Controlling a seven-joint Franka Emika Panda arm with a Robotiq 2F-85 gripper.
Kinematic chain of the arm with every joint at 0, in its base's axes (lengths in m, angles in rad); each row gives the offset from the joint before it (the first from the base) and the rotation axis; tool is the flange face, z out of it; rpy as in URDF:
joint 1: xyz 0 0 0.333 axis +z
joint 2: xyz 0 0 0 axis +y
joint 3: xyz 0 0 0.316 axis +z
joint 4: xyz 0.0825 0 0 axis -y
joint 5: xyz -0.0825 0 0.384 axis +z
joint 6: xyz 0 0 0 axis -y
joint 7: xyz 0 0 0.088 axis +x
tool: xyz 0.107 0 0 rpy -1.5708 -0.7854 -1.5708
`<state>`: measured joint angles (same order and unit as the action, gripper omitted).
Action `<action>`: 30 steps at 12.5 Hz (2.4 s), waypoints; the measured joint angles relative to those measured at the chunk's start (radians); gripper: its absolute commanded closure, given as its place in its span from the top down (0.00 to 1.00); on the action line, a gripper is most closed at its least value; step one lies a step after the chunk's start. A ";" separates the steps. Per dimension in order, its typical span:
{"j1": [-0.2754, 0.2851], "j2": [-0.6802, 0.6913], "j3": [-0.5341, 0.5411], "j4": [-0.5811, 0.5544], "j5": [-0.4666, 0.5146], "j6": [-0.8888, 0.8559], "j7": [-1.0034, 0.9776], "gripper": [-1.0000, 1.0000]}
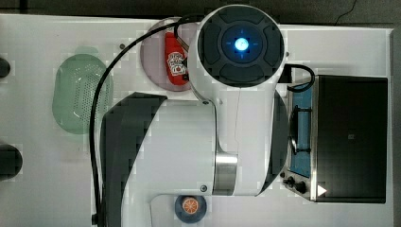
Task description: Pick Banana and place it in mug.
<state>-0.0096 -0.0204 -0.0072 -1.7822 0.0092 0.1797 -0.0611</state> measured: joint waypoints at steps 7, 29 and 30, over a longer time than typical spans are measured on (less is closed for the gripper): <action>0.017 -0.260 -0.017 -0.129 -0.014 -0.104 0.060 1.00; -0.008 0.377 -0.009 -0.591 -0.034 0.850 -0.981 1.00; -0.006 0.408 -0.016 -0.597 -0.034 0.850 -0.991 1.00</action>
<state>-0.0157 0.3875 -0.0228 -2.3789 -0.0244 1.0293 -1.0518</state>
